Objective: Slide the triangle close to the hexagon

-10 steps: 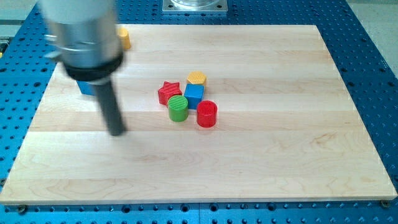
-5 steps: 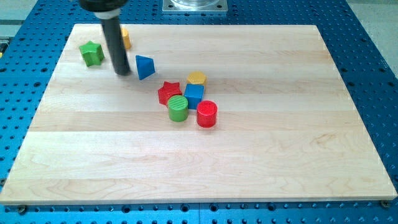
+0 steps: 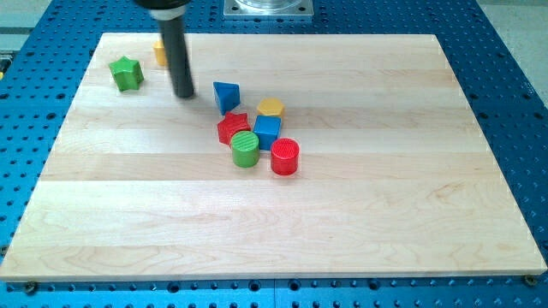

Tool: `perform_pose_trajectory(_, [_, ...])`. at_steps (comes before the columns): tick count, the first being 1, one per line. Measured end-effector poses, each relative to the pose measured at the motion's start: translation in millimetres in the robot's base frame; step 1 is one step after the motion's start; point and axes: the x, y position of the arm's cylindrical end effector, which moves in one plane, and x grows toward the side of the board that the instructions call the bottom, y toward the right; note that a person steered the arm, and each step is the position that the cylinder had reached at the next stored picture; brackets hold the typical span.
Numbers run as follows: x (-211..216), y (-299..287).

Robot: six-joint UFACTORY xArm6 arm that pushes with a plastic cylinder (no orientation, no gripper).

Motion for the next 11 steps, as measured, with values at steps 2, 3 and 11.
perform_pose_trajectory(2, [-24.8, 64.7])
perform_pose_trajectory(3, [-24.5, 96.5])
perform_pose_trajectory(11, [8.5, 107.4])
